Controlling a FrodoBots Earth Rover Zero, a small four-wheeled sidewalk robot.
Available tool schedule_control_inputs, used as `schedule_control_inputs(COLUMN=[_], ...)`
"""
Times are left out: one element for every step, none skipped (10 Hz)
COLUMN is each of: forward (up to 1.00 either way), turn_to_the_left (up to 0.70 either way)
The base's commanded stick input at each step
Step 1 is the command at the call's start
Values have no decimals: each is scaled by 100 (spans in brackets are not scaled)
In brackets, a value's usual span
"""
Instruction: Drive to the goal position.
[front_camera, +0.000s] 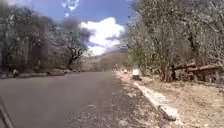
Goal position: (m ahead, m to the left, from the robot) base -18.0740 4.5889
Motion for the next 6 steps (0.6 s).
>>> schedule_control_inputs(forward=[70, 70, 70, 70, 70, 70], turn_to_the_left=[0, 0, 0, 0, 0, 0])
